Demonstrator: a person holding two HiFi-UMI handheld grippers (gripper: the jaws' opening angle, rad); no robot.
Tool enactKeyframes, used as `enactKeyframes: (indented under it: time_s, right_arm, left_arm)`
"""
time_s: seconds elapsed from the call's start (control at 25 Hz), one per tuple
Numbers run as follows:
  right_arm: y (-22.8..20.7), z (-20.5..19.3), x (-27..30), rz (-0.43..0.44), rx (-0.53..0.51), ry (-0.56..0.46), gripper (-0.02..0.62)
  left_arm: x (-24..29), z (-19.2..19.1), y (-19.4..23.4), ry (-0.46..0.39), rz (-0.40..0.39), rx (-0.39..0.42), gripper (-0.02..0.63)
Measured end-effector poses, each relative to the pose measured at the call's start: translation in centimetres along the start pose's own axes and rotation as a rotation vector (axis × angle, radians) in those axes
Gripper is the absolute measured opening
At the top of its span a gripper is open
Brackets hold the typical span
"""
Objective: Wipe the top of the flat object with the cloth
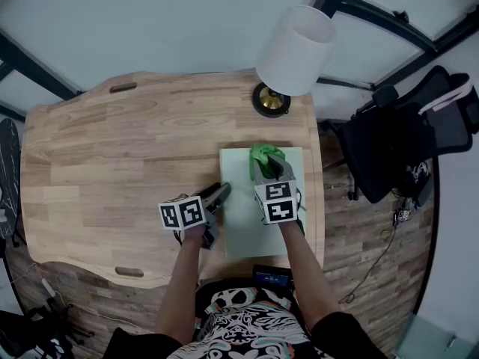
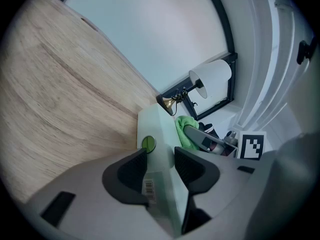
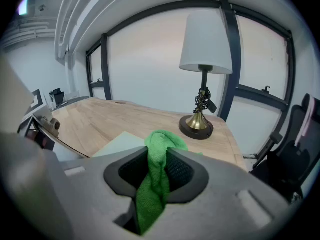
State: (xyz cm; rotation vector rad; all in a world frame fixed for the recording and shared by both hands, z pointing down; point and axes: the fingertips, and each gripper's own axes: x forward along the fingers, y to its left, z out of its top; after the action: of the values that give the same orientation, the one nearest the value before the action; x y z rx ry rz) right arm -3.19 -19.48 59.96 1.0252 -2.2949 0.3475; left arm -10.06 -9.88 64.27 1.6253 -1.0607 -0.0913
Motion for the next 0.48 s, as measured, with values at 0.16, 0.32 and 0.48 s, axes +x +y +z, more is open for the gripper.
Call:
enactKeyframes:
  time_s: [0.16, 0.32, 0.48]
  right_arm:
    - [0.7, 0.2, 0.3, 0.019, -0.020, -0.002, 0.094]
    - [1.3, 0.5, 0.7, 0.039, -0.033, -0.001, 0.094]
    - [2.0, 0.7, 1.1, 0.061, -0.045, -0.005, 0.094]
  left_arm:
    - [0.0, 0.0, 0.0, 0.002, 0.002, 0.001, 0.173]
    - [0.1, 0.0, -0.1, 0.002, 0.008, 0.016, 0.173]
    - [-0.1, 0.6, 0.1, -0.017, 0.031, 0.044, 0.173]
